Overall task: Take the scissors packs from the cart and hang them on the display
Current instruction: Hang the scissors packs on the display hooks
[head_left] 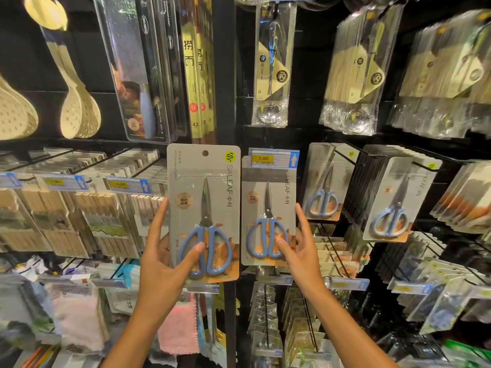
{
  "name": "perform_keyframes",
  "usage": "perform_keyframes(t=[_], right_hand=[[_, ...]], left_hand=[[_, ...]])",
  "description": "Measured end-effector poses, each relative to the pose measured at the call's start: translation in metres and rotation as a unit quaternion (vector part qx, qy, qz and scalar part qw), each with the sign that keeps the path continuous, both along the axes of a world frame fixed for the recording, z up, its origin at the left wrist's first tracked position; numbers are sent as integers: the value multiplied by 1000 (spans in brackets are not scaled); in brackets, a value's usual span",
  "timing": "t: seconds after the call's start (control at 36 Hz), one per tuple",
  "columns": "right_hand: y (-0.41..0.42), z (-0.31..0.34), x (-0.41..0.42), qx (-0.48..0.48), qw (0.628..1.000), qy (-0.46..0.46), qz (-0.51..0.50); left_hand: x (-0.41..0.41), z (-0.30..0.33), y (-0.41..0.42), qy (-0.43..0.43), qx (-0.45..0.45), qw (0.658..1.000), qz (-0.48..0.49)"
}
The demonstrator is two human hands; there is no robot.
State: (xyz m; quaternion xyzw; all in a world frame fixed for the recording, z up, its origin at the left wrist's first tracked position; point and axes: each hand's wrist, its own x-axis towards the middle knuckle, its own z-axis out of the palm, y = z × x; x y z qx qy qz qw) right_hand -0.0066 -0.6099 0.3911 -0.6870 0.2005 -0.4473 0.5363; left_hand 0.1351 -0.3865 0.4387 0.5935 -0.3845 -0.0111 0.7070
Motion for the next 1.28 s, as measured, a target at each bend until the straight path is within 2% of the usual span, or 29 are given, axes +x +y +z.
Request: perform_keyframes(t=[0.5,1.28], right_hand=[[14,-18,-16,15,1000,4,21],[-1,4,8,11,999,-37,16]], left_hand=[[2,-7,4,7,-3,1000,2],[-6,3,8,4,-24,1000,3]])
